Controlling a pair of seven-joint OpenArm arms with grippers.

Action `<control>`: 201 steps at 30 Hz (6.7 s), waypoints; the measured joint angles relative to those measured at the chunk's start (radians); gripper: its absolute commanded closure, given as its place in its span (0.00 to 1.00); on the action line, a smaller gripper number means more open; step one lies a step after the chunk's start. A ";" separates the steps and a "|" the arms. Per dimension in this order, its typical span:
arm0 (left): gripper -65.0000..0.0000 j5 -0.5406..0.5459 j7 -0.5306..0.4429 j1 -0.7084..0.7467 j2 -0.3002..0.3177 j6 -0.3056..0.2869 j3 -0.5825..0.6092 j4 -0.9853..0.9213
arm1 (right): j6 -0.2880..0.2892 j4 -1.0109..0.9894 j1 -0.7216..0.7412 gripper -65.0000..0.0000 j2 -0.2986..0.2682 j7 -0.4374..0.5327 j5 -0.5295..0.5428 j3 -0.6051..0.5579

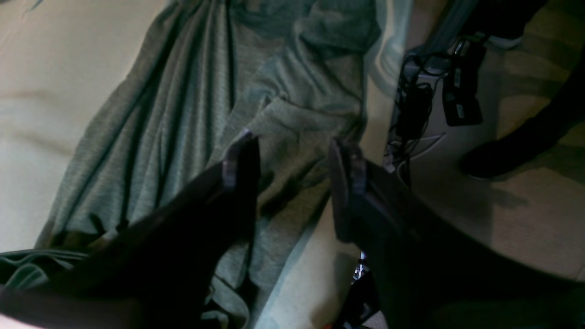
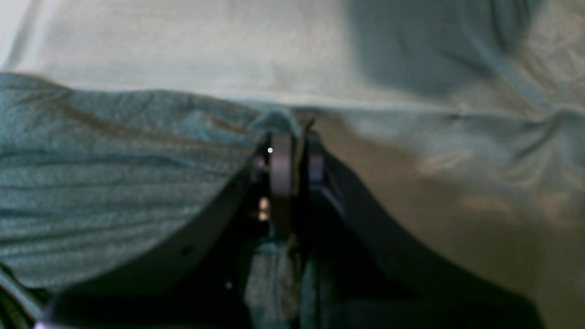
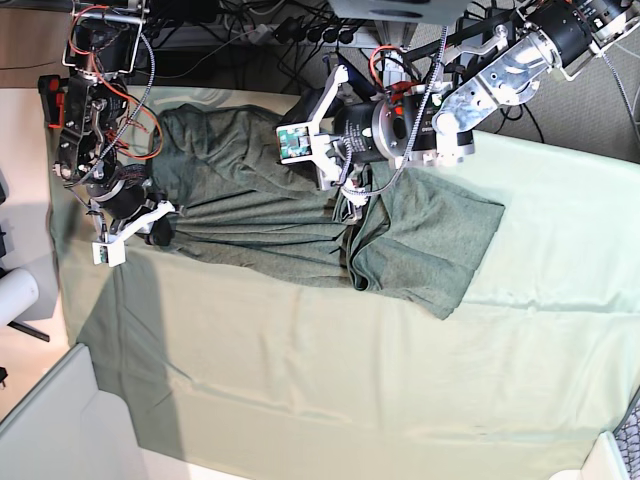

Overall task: Fold the T-shirt properly
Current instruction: 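Carry the held end with the left gripper toward the right gripper, then lay the end over the shirt's other half with the left gripper, then open the left gripper and lift it off the folded shirt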

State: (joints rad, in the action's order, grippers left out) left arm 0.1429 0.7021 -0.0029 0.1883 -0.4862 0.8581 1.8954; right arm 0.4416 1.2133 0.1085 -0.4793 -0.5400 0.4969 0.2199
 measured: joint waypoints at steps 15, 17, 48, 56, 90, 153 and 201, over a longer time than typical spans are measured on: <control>0.57 0.001 0.000 0.000 0.000 0.000 0.008 -0.011 | 0.005 0.343 -0.228 1.00 -0.002 -0.065 0.025 0.065; 0.57 0.004 -0.001 0.000 0.000 0.000 0.019 -0.018 | 0.005 0.365 -0.264 1.00 -0.002 -0.063 0.026 0.077; 0.42 -0.303 -0.165 -0.075 -0.207 0.060 0.182 -0.370 | 0.004 0.299 -0.328 0.39 -0.012 -0.071 -0.045 0.389; 0.42 -0.304 -0.187 -0.111 -0.272 0.062 0.182 -0.496 | 0.004 0.278 -0.328 0.39 -0.016 -0.070 -0.031 0.390; 1.00 -0.304 -0.266 -0.214 -0.274 0.063 0.183 -0.518 | 0.049 0.278 -0.353 0.39 0.118 -0.212 0.319 0.345; 1.00 -0.254 -0.215 -0.211 -0.255 0.063 0.183 -0.518 | 0.079 0.292 -0.347 0.97 0.128 -0.120 0.255 0.134; 0.45 0.166 -0.036 -0.155 0.065 0.029 -0.471 -0.126 | 0.097 0.262 -0.360 1.00 -0.092 -0.117 0.140 0.362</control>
State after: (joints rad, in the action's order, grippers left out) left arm 0.3084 0.6659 -0.1581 0.2531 -0.4576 0.3870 1.7691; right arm 0.5388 1.4757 -0.2516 -0.5716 -0.6567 0.6369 0.5819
